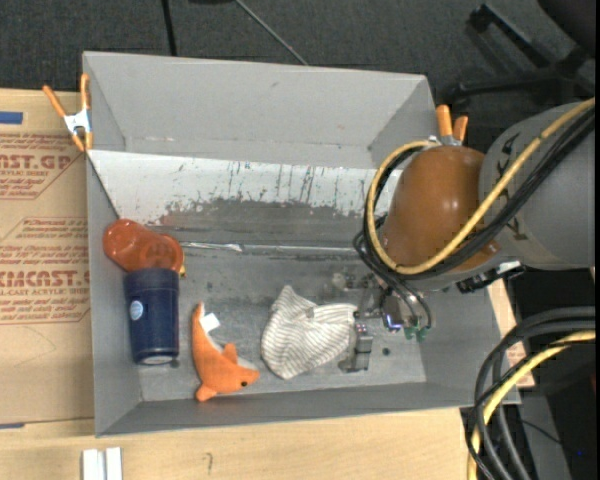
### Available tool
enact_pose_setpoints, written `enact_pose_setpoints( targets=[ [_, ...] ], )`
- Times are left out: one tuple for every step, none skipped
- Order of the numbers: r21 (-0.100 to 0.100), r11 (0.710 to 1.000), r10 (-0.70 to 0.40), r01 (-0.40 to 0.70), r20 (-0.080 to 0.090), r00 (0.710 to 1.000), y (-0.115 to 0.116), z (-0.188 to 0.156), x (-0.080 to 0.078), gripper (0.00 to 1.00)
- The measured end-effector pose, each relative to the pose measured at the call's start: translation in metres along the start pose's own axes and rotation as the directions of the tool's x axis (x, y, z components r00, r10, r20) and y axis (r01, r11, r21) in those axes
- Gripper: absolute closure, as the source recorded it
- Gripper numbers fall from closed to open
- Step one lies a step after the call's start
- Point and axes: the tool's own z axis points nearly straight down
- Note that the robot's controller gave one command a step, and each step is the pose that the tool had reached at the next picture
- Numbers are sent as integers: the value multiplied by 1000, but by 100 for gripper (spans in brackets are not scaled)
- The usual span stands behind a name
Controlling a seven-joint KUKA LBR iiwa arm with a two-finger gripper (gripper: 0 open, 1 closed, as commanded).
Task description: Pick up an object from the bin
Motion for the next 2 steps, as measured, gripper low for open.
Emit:
enact_pose_setpoints(
  targets=[
    [0,1000,0,0,7,1000,0,-4,-2,0],
    [1,999,-51,51,7,999,8,73,-18,100]
  ],
)
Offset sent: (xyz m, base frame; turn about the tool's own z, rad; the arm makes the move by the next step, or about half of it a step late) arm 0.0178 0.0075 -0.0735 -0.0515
